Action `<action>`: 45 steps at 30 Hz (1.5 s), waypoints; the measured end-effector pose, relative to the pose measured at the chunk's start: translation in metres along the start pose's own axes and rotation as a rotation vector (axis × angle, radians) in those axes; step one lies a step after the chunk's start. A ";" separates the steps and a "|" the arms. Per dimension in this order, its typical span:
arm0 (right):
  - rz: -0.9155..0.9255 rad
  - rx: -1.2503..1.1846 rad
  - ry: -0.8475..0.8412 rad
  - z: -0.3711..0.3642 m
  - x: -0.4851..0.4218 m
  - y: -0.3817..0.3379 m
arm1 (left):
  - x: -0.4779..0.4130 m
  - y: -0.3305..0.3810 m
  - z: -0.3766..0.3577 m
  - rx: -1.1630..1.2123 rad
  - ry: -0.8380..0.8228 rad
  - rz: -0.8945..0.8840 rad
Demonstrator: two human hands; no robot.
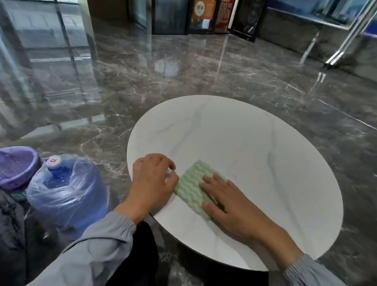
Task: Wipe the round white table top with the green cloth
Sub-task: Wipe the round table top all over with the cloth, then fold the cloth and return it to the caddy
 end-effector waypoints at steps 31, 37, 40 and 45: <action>-0.180 0.027 0.204 0.002 0.011 -0.010 | -0.026 0.036 0.018 -0.069 -0.643 -0.279; -0.204 0.031 0.137 0.009 0.015 -0.009 | -0.022 0.041 0.012 -0.189 -0.714 -0.434; -0.218 0.040 0.118 0.012 0.017 -0.010 | -0.022 0.045 0.015 -0.226 -0.682 -0.488; -0.246 0.025 0.126 0.011 0.018 -0.016 | -0.019 0.047 0.014 -0.178 -0.671 -0.535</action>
Point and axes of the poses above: each hand's wrist, its own x-axis away from the middle knuckle, its own z-axis out of the back of the hand, y = z × x, the point moved 3 cm from there along -x, towards the middle knuckle, and after that the axes turned 7 degrees about -x, right-handed, at the moved point
